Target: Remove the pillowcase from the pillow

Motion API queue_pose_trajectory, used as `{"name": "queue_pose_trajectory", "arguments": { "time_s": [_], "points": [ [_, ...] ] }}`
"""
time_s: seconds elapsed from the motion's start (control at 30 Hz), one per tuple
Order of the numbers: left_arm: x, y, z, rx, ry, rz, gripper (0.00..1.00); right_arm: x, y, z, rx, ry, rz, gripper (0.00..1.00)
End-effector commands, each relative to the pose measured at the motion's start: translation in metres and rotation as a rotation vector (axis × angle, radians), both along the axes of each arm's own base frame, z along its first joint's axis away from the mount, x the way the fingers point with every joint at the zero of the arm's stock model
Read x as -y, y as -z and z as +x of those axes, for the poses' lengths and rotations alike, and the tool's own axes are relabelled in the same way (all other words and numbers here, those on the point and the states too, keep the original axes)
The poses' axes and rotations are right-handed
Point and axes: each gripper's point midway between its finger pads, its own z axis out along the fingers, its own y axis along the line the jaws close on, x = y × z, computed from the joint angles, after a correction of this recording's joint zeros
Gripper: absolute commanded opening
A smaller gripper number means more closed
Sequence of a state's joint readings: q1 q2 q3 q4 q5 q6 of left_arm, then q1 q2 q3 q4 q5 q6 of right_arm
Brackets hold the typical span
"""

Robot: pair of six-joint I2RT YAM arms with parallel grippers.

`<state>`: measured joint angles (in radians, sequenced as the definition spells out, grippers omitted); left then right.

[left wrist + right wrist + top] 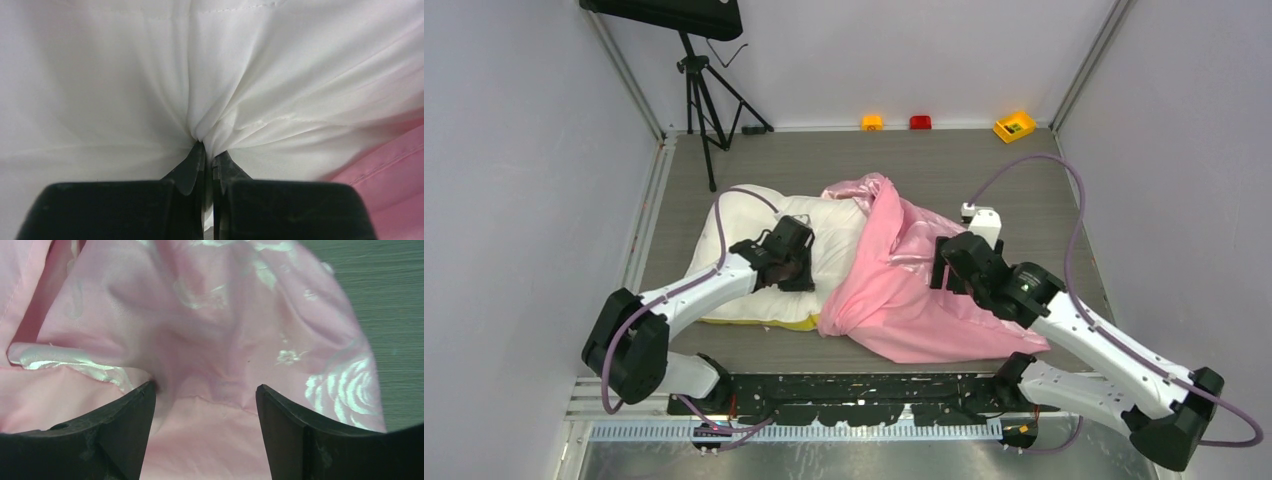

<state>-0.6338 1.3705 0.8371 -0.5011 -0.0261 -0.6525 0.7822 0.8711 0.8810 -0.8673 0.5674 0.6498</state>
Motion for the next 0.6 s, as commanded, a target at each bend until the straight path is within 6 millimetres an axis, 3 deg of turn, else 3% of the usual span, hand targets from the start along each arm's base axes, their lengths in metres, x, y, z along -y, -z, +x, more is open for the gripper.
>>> {"name": "queue_pose_trajectory", "arguments": {
  "time_s": [0.0, 0.13, 0.57],
  "points": [
    [-0.026, -0.007, 0.003, 0.052, -0.027, 0.098, 0.00, -0.047, 0.013, 0.000, -0.093, -0.182, 0.084, 0.80],
    [-0.025, -0.012, 0.002, 0.064, -0.026, 0.077, 0.00, -0.063, 0.025, -0.002, -0.161, -0.257, 0.071, 0.88],
    [-0.021, -0.022, 0.003, 0.082, -0.032, 0.044, 0.00, -0.065, 0.073, 0.009, -0.274, -0.222, -0.051, 0.90]
  ]
}}
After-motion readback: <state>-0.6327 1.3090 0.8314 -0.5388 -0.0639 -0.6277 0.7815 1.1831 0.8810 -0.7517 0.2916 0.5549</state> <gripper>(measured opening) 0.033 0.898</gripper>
